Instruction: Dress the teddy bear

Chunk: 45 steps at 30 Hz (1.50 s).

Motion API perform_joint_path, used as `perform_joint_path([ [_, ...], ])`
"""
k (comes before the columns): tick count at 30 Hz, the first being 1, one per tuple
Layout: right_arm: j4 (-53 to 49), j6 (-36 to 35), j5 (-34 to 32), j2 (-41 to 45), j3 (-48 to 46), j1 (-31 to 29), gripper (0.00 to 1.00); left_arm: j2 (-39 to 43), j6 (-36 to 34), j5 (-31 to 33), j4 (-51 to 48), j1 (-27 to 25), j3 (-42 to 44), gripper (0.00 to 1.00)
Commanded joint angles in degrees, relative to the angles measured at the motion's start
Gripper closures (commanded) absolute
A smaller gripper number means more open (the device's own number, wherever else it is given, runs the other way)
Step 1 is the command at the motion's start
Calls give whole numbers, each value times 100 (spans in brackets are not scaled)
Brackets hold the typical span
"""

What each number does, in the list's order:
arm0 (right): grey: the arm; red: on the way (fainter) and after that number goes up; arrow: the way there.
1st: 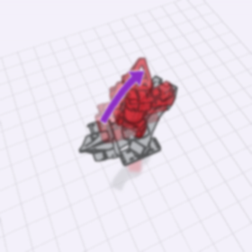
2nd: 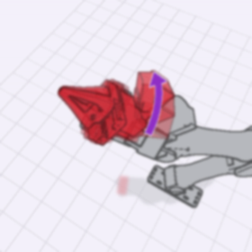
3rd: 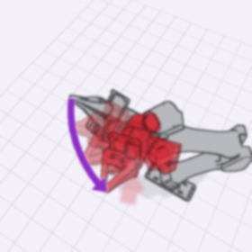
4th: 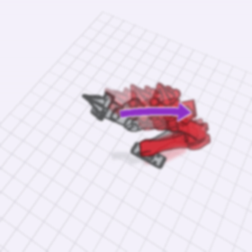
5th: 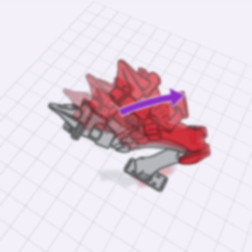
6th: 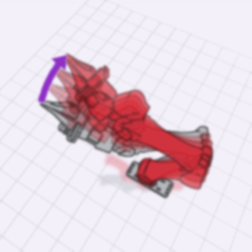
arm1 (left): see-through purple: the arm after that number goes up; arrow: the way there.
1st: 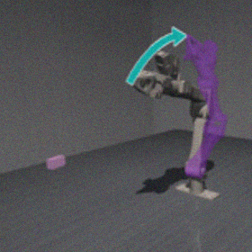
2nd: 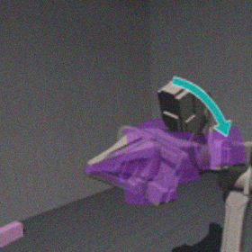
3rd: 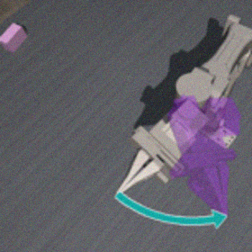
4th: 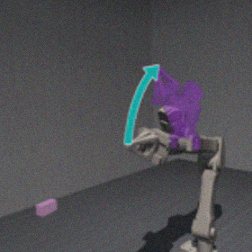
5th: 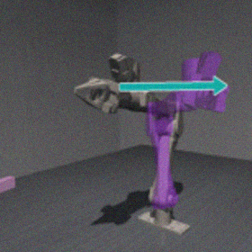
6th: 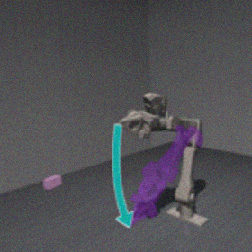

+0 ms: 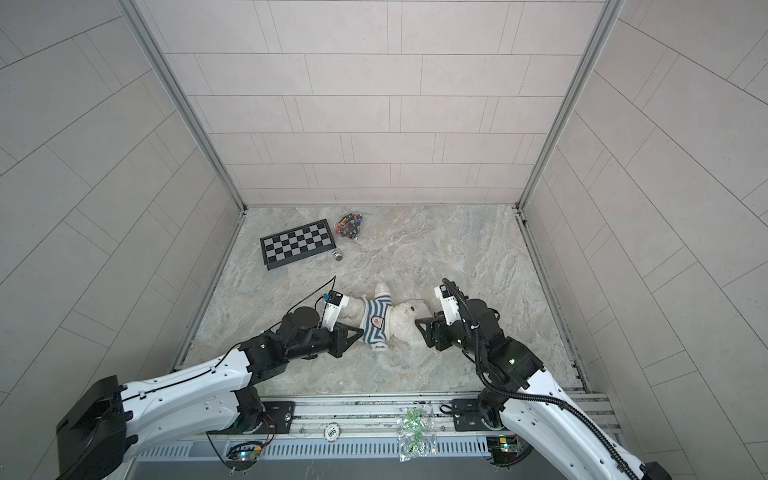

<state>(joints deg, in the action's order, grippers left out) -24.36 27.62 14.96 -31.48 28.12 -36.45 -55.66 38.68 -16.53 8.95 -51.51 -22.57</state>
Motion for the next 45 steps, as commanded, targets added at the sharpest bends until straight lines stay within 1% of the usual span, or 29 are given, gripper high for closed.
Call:
perform_joint_path([
  [1, 365, 521, -606, -67, -163, -689, 31, 43, 130, -55, 79, -59, -32, 100],
  [3, 759, 635, -852, -249, -272, -1208, 35, 4, 184, -4, 145, -188, -58, 100],
  [5, 1128, 640, -978, -579, -336, -1592, 46, -58, 212, 118, 143, -358, -137, 100],
  [8, 1555, 634, -1013, -937, -438, -1868, 60, -165, 355, 284, 307, -590, -161, 100],
  [10, 1825, 623, -1029, -1030, -569, -1918, 67, -256, 432, 330, 406, -684, -160, 100],
  [13, 2058, 572, -1073, -1123, -719, -1928, 70, -329, 491, 362, 503, -745, -172, 100],
  [18, 2431, 547, -1083, -1354, -904, -1928, 74, -293, 499, 500, 377, -748, -204, 100],
  [22, 2814, 673, -971, -1716, -1019, -1938, 80, -153, 571, 755, 284, -827, -193, 100],
  [25, 2973, 725, -1065, -1809, -1120, -1938, 81, -180, 597, 806, 280, -943, -246, 100],
  [28, 2812, 696, -1280, -1803, -1157, -1831, 82, -362, 721, 884, 411, -1129, -276, 100],
  [32, 2631, 698, -983, -1746, -1281, -1229, 83, -661, 799, 984, 521, -1414, -418, 100],
  [35, 2417, 526, -895, -1651, -1300, -829, 84, -718, 791, 1031, 460, -1485, -488, 100],
  [37, 2385, 426, -713, -1637, -1332, -496, 84, -673, 791, 1068, 346, -1485, -480, 100],
  [40, 2354, 269, -520, -1662, -1314, -182, 84, -563, 782, 1222, 96, -1485, -412, 100],
  [45, 2216, 27, -473, -1720, -1127, -108, 84, -262, 678, 1567, -657, -1480, -344, 100],
])
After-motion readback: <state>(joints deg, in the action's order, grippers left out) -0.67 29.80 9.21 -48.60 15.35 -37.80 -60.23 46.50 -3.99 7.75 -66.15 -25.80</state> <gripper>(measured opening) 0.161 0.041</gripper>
